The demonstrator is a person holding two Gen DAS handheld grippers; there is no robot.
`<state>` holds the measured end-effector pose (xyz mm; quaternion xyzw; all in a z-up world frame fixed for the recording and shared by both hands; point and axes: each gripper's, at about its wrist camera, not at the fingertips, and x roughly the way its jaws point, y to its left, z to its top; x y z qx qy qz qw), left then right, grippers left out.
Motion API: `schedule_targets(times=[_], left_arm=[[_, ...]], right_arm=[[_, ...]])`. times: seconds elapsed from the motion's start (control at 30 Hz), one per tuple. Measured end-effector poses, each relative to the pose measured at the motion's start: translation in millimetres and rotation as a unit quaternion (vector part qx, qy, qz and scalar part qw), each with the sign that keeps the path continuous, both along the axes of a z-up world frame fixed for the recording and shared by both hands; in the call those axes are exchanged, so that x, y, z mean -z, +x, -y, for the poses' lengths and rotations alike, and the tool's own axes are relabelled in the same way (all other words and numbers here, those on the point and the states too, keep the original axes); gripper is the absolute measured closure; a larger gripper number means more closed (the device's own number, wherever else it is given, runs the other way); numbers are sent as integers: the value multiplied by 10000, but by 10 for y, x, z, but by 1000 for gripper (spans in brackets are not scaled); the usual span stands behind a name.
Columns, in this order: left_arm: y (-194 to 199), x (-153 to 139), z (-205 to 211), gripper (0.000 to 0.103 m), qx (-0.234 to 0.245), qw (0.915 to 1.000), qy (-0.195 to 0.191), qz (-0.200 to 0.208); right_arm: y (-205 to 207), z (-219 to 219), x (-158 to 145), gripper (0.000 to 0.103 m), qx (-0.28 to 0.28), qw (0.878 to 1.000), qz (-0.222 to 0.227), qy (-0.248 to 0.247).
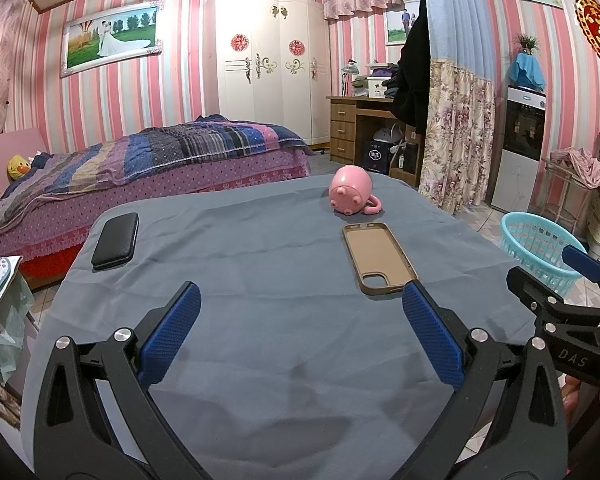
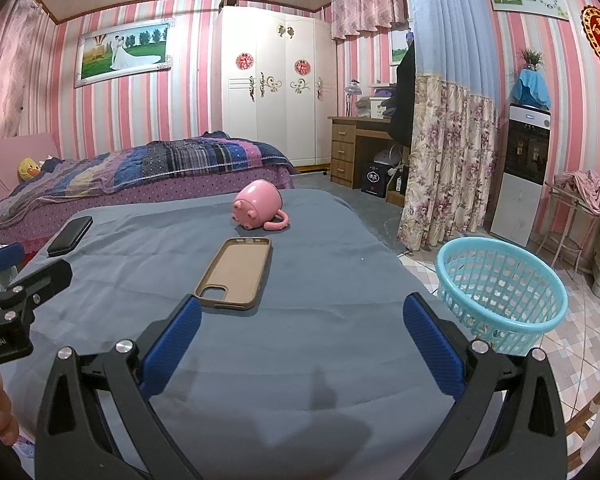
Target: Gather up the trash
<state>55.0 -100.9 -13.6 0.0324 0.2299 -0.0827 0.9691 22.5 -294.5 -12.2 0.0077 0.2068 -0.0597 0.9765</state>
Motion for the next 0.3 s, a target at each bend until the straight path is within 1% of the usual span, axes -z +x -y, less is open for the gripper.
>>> schedule_targets(times=[0.3], left_arm=[[5, -8, -5, 5, 9, 10000, -65, -39]], right_arm=[[-6, 1, 4, 4, -1, 10000, -1, 5]])
